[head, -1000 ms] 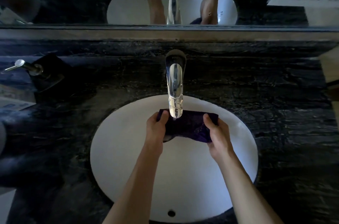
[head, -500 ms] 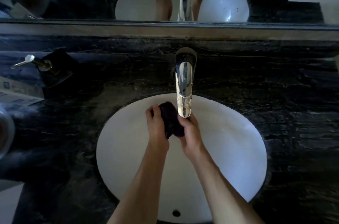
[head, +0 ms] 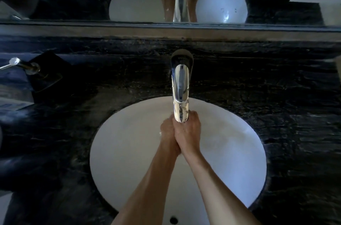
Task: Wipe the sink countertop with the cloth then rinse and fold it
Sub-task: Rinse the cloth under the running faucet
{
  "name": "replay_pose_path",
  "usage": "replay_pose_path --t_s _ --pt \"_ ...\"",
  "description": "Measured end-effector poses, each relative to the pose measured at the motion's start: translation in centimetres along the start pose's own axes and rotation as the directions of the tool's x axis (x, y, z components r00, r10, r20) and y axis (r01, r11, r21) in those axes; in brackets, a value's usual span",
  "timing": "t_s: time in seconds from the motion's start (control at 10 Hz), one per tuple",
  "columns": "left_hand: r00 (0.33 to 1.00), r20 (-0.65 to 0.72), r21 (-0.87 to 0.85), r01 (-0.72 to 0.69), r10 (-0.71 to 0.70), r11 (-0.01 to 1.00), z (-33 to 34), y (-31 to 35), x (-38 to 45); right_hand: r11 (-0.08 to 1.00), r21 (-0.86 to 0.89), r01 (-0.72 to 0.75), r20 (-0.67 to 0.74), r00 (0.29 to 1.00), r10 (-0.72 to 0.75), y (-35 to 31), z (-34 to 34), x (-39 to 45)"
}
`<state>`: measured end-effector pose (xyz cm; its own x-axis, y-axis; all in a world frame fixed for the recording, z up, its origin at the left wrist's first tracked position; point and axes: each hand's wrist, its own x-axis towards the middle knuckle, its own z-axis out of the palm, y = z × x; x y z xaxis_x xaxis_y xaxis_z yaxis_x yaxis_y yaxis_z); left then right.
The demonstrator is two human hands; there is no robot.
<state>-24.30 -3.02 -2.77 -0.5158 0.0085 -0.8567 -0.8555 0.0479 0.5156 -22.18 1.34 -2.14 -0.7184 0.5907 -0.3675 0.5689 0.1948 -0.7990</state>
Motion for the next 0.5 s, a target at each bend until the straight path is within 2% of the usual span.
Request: replay_pose_path --t_s 0.1,0.2,0.3,0.4,0.5 --pt "0.996 -0.068 -0.054 0.049 -0.052 0.997 -0.7 0.3 -1.2 0.99 0.025 -0.142 0.087 0.986 0.139 0.9 0.4 1.8" --pt "0.998 -0.064 -0.118 -0.028 0.021 0.993 -1.8 -0.6 -1.7 0.865 0.201 -0.459 0.166 0.886 0.432 1.8 0.0 2.7" --pt "0.992 -0.095 -0.211 -0.103 0.085 0.972 -2.9 -1.0 -0.9 0.661 0.481 -0.576 0.254 0.813 0.524 1.9 -2.2 2.3" --pt "0.993 0.042 -0.201 -0.096 0.106 0.975 -2.8 -0.8 0.8 0.677 0.558 -0.48 0.324 0.877 0.354 2.1 -3.5 0.6" --pt "0.98 0.04 -0.07 -0.193 0.196 0.979 -1.5 -0.8 2.0 0.869 0.427 -0.251 0.332 0.937 0.108 1.8 -3.0 -2.1"
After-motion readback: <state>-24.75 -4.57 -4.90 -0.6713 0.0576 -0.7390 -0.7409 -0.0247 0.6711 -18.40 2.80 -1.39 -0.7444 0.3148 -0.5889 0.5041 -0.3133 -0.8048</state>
